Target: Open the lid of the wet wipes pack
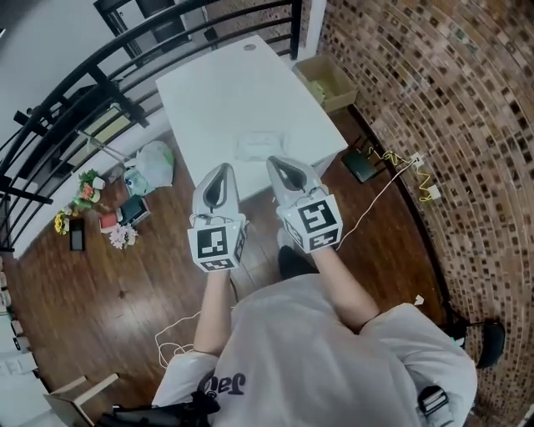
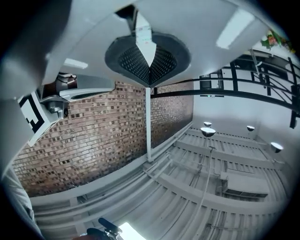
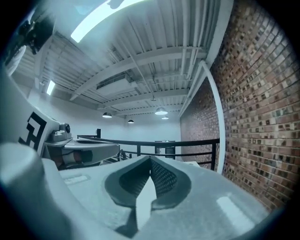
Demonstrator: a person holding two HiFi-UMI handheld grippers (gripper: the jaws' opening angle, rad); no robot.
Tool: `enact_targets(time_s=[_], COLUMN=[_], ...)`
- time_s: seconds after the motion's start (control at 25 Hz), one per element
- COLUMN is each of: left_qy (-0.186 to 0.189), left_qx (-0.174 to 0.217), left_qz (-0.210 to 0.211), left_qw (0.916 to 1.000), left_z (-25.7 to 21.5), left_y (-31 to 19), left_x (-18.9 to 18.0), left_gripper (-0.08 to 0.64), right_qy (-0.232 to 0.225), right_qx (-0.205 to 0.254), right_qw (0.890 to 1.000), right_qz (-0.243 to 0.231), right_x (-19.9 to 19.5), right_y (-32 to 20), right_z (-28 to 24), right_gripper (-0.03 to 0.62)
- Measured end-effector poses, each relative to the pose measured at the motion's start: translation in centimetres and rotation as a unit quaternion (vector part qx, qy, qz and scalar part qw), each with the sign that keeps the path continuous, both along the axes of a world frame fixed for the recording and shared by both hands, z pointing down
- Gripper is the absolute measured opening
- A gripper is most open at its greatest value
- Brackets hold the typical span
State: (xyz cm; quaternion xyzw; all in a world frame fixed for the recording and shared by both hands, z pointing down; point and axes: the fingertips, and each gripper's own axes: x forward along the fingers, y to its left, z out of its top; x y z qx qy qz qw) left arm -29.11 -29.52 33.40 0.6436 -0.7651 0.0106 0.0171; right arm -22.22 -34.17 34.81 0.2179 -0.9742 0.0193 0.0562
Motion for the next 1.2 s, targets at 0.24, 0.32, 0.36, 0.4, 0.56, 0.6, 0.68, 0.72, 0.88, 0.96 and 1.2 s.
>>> enact_targets(time_s=[0.24, 0.32, 0.36, 0.4, 0.56, 0.6, 0.68, 0.72, 0.88, 0.96, 1.2], left_qy=[0.0, 0.006, 0.01, 0.014, 0.013, 0.012, 0.018, 0.022, 0.033, 0.05, 0.07], left_qx=[-0.035, -0.046, -0.051, -0.058, -0.09, -0.1, -0.125, -0.139, -0.167, -0.189, -0.239], left_qz=[-0.018, -0.024, -0.025, -0.024, -0.012, -0.007, 0.007, 0.018, 0.07, 0.088, 0.141], left_qw=[0.9992, 0.9986, 0.9983, 0.9979, 0.9958, 0.9949, 0.9919, 0.9899, 0.9829, 0.9767, 0.9583], left_z=[1.5, 2.4, 2.9, 3.4, 6.6, 7.6, 9.7, 10.7, 14.8, 16.9, 23.1], left_y=[-6.3, -7.8, -8.6, -9.3, -11.0, -11.2, -11.7, -12.0, -13.6, -13.9, -14.4], left_x=[-3.3, -4.1, -4.3, -4.4, -5.5, -6.0, -6.9, -7.0, -8.0, -8.4, -8.5], left_gripper=[0.017, 0.017, 0.017, 0.017, 0.017, 0.017, 0.017, 0.017, 0.017, 0.017, 0.017], right_qy=[0.001, 0.006, 0.009, 0.012, 0.029, 0.033, 0.042, 0.046, 0.057, 0.063, 0.044], right_qx=[-0.033, -0.051, -0.057, -0.062, -0.084, -0.089, -0.102, -0.112, -0.148, -0.167, -0.244], right_qw=[0.999, 0.999, 0.998, 0.998, 0.996, 0.995, 0.994, 0.993, 0.986, 0.981, 0.96], right_qz=[-0.001, -0.006, -0.009, -0.011, -0.007, -0.004, 0.005, 0.014, 0.055, 0.077, 0.13], right_x=[-2.2, -2.8, -3.2, -3.5, -4.9, -5.3, -6.0, -6.1, -6.5, -6.7, -6.5], right_y=[-7.8, -9.0, -9.5, -10.0, -11.5, -11.6, -11.7, -11.7, -11.7, -11.2, -9.9], right_z=[1.2, 2.5, 3.1, 3.7, 6.0, 6.6, 8.0, 8.8, 12.0, 13.8, 19.0], right_gripper=[-0.009, -0.009, -0.009, -0.009, -0.009, -0.009, -0.009, -0.009, -0.009, -0.009, -0.009])
